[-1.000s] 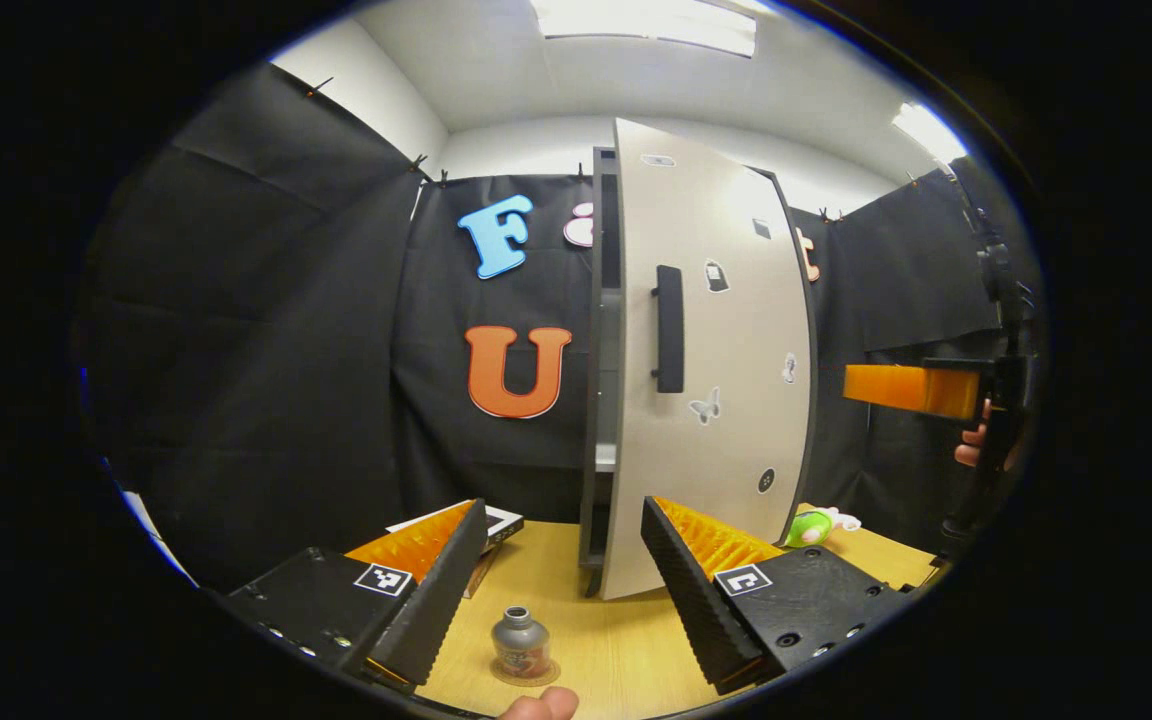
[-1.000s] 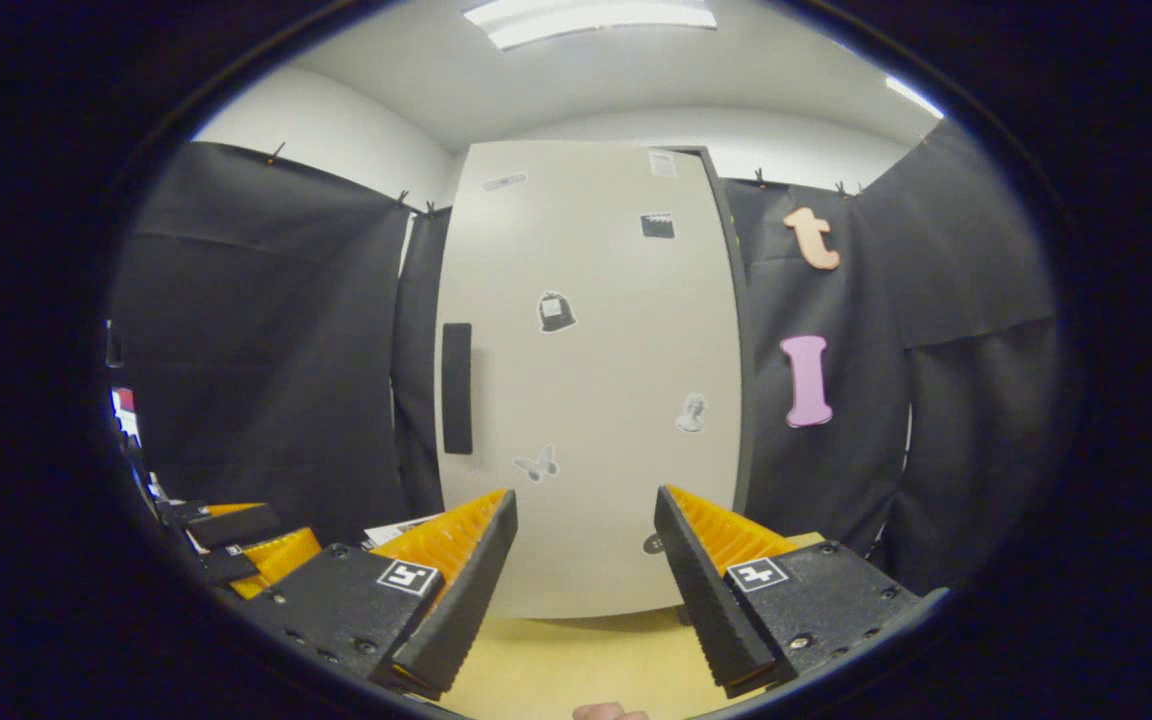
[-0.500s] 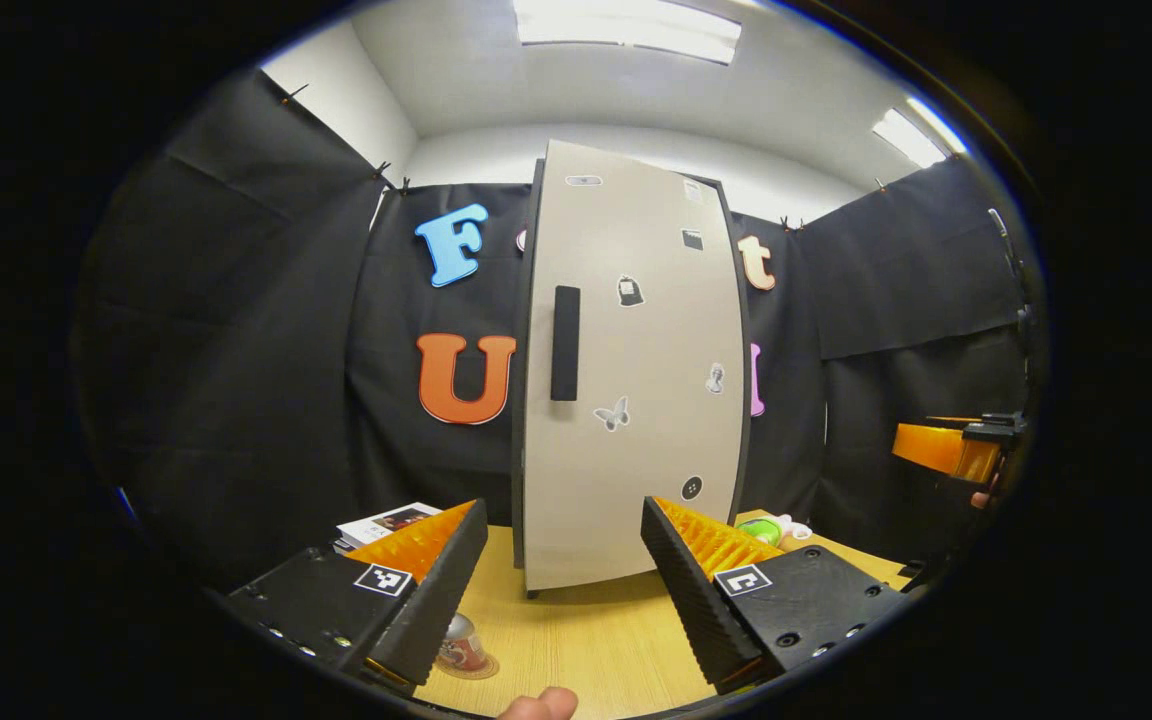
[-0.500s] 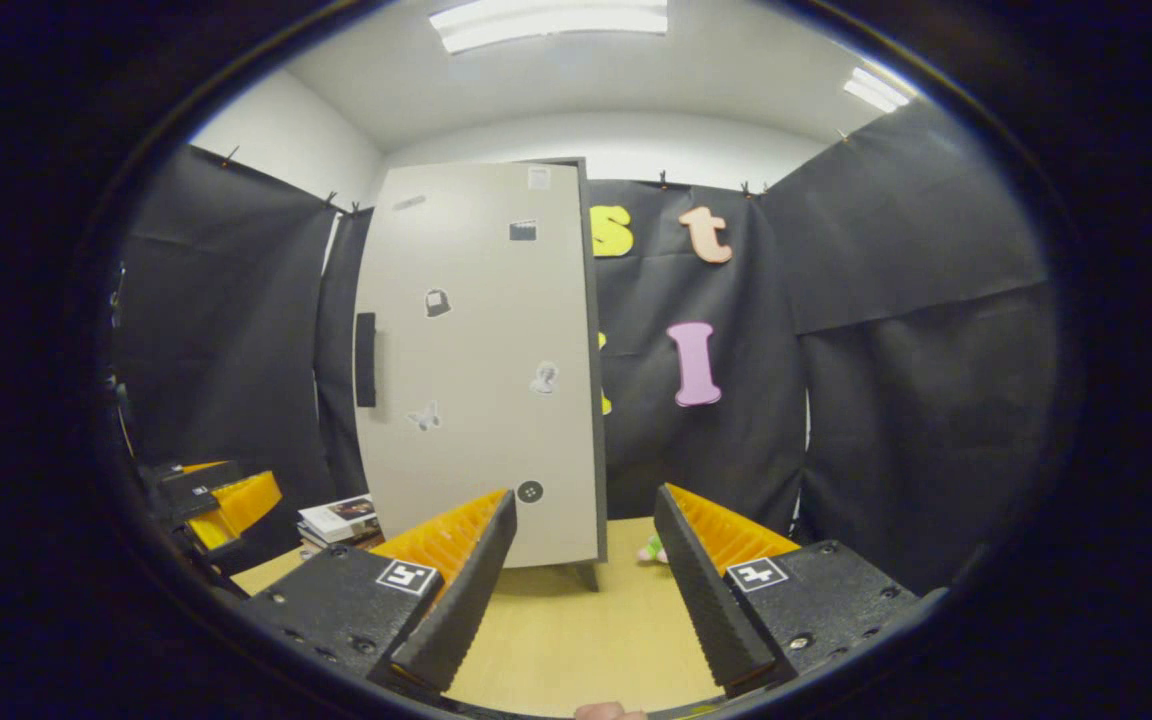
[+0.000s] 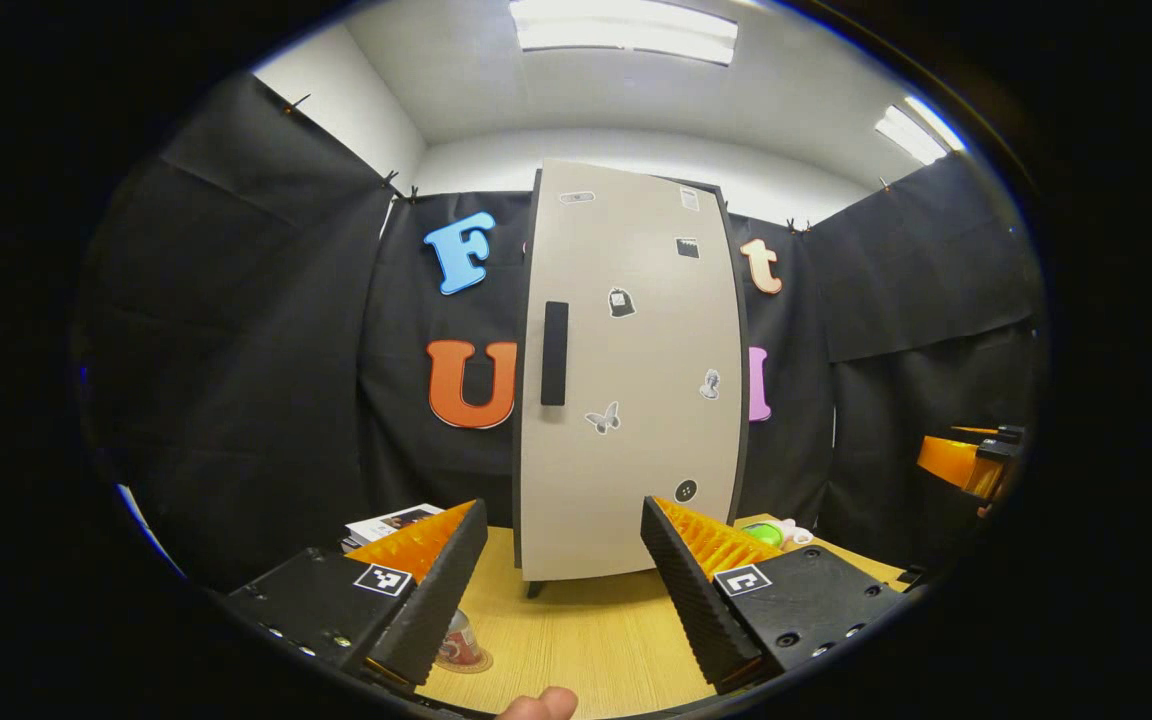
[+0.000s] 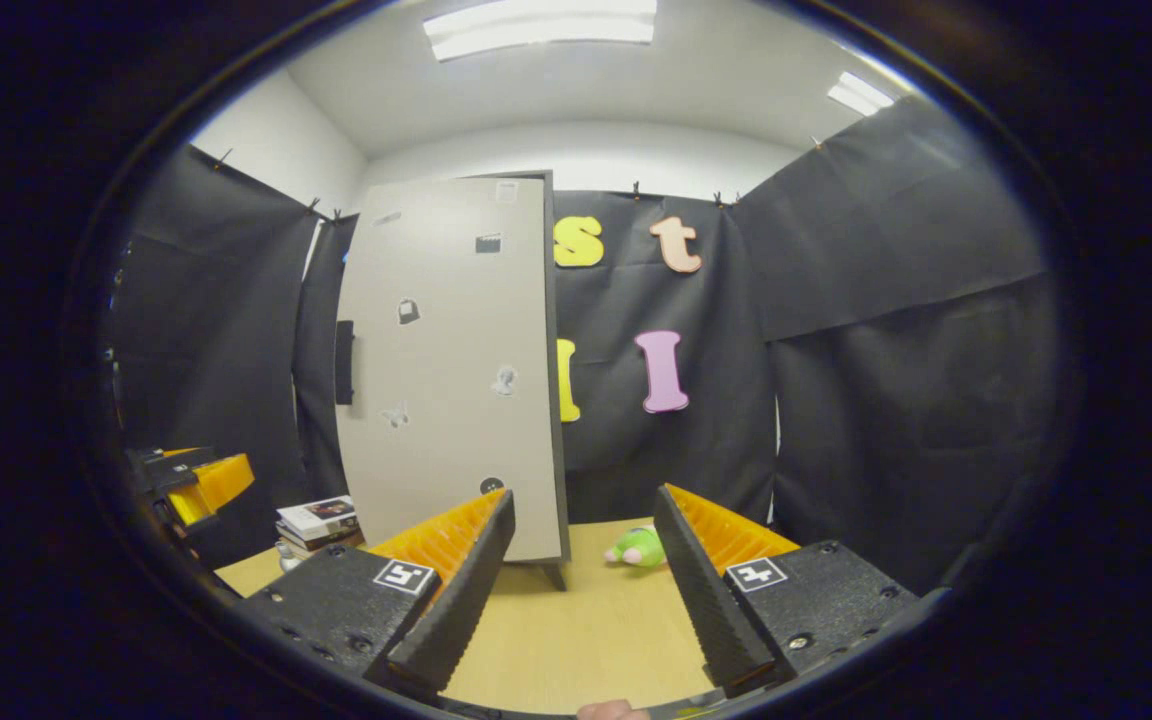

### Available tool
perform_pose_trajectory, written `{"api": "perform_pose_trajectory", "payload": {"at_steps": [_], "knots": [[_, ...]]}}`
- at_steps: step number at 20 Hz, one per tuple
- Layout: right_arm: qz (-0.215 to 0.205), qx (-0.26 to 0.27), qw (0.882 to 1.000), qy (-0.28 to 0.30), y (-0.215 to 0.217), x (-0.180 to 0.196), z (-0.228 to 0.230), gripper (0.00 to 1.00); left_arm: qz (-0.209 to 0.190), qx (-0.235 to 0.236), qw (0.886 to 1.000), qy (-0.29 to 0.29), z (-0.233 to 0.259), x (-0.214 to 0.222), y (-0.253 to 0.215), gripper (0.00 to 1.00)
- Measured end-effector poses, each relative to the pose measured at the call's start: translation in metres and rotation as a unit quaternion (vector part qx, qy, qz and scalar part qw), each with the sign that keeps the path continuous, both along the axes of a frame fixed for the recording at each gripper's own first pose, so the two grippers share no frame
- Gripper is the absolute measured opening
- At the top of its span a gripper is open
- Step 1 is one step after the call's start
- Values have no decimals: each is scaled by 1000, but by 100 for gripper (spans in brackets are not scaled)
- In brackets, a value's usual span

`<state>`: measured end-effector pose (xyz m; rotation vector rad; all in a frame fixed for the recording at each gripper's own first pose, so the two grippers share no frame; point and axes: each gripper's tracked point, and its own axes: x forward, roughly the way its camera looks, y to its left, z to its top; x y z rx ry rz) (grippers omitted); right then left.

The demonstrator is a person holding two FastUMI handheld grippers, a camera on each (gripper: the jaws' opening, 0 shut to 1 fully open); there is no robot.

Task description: Open the cabinet door with the right hand, grasp the bottle in the cabinet with the left hand and place it on the coaster, then close the cabinet door with the right hand.

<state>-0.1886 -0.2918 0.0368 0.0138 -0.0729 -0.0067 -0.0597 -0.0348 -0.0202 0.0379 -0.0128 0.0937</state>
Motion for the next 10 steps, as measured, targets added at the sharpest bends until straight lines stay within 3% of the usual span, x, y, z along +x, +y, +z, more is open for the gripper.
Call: {"api": "perform_pose_trajectory", "payload": {"at_steps": [10], "knots": [[15, 20, 999, 34, 4, 1, -18, 92, -4, 9, 1000, 9, -9, -9, -10, 94]]}}
